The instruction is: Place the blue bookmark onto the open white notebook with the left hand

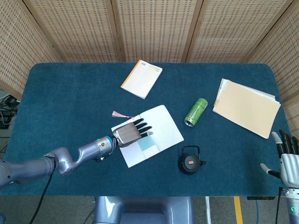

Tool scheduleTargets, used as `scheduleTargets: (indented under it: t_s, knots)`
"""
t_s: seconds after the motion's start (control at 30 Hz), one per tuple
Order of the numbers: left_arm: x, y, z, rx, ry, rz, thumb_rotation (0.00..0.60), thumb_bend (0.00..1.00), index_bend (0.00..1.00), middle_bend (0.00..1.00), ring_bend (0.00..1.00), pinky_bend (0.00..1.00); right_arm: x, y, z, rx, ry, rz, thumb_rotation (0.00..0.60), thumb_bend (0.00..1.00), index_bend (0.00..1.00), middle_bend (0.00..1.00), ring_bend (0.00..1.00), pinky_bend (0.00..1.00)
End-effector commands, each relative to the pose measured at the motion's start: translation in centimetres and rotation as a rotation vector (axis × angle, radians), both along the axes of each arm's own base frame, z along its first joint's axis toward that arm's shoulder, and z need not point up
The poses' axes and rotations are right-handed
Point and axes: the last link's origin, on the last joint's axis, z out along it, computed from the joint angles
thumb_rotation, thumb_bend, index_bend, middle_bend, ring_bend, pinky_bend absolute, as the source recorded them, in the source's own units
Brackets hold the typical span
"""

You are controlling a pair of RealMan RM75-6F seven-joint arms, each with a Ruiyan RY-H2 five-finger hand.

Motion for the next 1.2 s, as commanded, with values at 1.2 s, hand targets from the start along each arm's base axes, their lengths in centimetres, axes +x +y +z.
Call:
scheduleTargets:
  t_s: [1.2]
  knots:
    - [-1.7,-0.1,-2.1,-0.021,0.093,0.037,0.6,0.99,0.12,0.0,0.0,0.06,-0.1,0.0,-0.1,0.005,-0.001,-0.004,0.6,0.1,0.04,0.0,0.0,0.0]
